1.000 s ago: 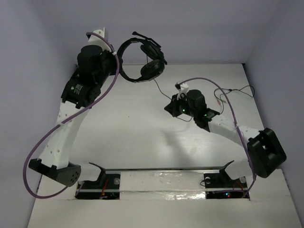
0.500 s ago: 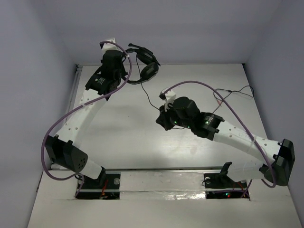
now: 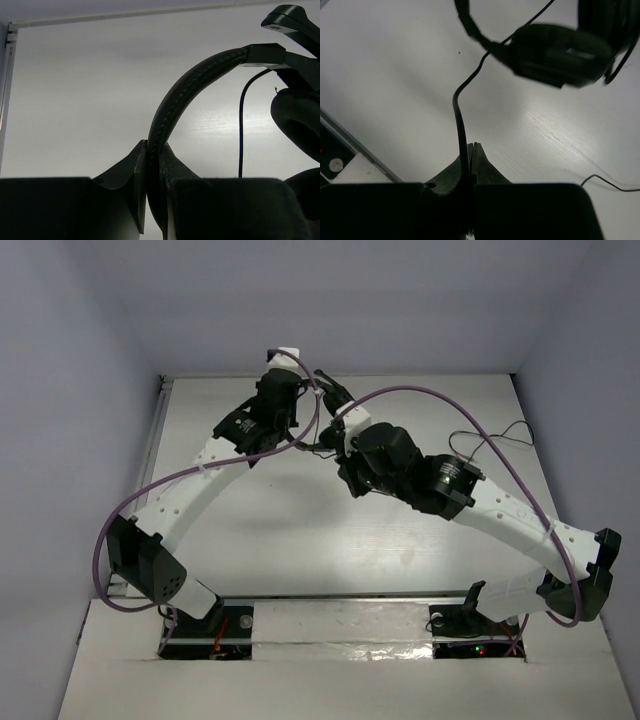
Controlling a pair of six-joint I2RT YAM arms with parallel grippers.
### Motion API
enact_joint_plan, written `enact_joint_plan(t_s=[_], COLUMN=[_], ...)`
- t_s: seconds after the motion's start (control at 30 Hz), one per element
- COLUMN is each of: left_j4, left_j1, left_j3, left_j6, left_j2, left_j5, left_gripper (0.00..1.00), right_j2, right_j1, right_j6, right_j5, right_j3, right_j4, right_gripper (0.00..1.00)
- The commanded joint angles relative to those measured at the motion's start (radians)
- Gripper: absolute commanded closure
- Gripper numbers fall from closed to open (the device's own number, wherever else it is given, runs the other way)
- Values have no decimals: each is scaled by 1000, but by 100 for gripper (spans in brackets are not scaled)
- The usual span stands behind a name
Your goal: Wrap the headphones
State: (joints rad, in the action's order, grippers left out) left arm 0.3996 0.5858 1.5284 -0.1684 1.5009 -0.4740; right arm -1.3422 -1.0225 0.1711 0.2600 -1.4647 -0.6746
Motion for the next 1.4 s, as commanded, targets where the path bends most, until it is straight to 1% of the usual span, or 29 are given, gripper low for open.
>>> enact_joint_plan(t_s=[0.0, 0.13, 0.17, 0.23, 0.3, 0.4, 0.57, 0.67, 0.77, 0.93, 1.0, 1.1, 1.17, 1.2, 1.27, 1.33, 1.37], left_j4=[-12, 15, 13, 7, 8, 30, 57, 71, 74, 79, 73, 51, 33, 33, 24, 16, 16], left_j1=[54, 78, 78, 78, 78, 78, 88, 97, 97, 118, 118, 118, 118, 118, 108, 72, 48], left_j3=[-22, -86, -103, -154, -195, -215, -235, -246, -257, -271, -278, -284, -286, -277, -269, -260, -251], left_j6=[73, 113, 128, 132, 139, 144, 155, 164, 164, 194, 198, 204, 201, 199, 191, 190, 182], left_j2=[-25, -62, -89, -138, -166, -208, -271, -286, -295, -288, -291, -317, -329, -327, -327, -326, -323], left_j5=[-5, 8, 44, 67, 101, 141, 259, 302, 328, 367, 385, 446, 456, 465, 469, 508, 531], left_gripper=[100, 100, 100, 100, 100, 100, 100, 100, 100, 100, 100, 100, 100, 100, 100, 100, 100], right_j2=[-8, -12, -15, -20, -9, -11, -28, -34, -40, -48, -48, -48, -51, -49, -29, -11, -6], right_j1=[-8, -8, -8, -8, -8, -8, 12, 38, 76, 101, 131, 157, 167, 176, 176, 185, 185], right_j6=[-48, -76, -81, -90, -107, -123, -154, -159, -159, -159, -186, -180, -173, -142, -121, -108, -105], right_j5=[94, 154, 174, 200, 217, 261, 254, 249, 252, 266, 271, 275, 288, 297, 289, 286, 289], right_j3=[-80, -98, -98, -106, -89, -74, -60, -48, -39, -26, -8, 21, 30, 35, 64, 82, 96], right_j4=[-72, -69, -68, -68, -27, 19, 89, 130, 162, 204, 221, 240, 251, 256, 285, 306, 308], right_gripper=[100, 100, 100, 100, 100, 100, 100, 100, 100, 100, 100, 100, 100, 100, 98, 92, 91])
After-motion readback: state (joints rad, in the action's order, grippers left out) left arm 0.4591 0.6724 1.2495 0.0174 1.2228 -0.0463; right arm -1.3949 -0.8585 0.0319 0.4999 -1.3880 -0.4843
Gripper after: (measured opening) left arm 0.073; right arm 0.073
